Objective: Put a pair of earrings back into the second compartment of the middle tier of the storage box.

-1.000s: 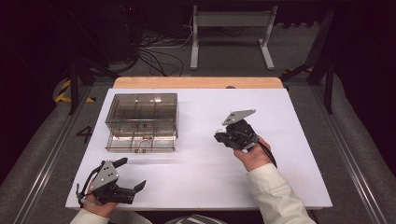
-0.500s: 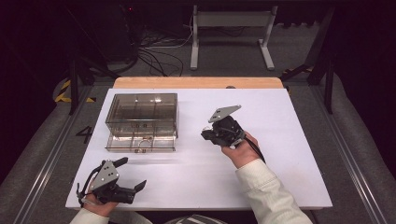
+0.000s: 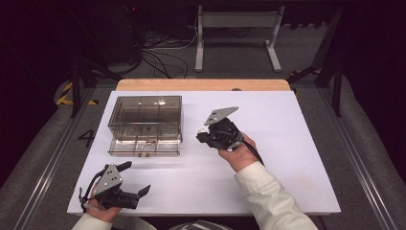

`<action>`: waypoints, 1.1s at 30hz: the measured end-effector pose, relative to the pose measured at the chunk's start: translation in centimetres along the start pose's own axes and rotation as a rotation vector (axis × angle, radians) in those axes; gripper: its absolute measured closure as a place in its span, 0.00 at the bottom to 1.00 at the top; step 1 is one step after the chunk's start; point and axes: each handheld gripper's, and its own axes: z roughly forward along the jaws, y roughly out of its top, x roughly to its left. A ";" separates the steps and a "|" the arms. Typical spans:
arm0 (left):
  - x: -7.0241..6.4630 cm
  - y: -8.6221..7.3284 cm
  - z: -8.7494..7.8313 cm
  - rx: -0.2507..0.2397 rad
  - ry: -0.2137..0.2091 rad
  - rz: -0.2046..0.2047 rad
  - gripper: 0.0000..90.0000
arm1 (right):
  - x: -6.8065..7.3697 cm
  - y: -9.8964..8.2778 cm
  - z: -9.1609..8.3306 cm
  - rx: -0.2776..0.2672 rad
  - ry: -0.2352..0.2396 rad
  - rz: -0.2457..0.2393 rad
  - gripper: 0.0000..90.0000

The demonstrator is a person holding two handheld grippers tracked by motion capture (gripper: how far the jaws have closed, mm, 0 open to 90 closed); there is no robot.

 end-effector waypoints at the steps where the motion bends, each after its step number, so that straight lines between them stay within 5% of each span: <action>1: 0.0 0.0 0.0 0.000 0.000 0.000 0.00 | 0.1 0.1 0.1 0.002 0.000 -0.003 0.96; 18: 0.1 -0.1 -0.2 -0.006 0.000 -0.007 0.00 | 2.1 3.7 3.9 0.006 0.056 -0.063 0.96; 33: 0.1 0.0 -0.2 -0.012 -0.001 -0.007 0.00 | 3.5 5.2 7.1 0.010 0.078 -0.104 0.96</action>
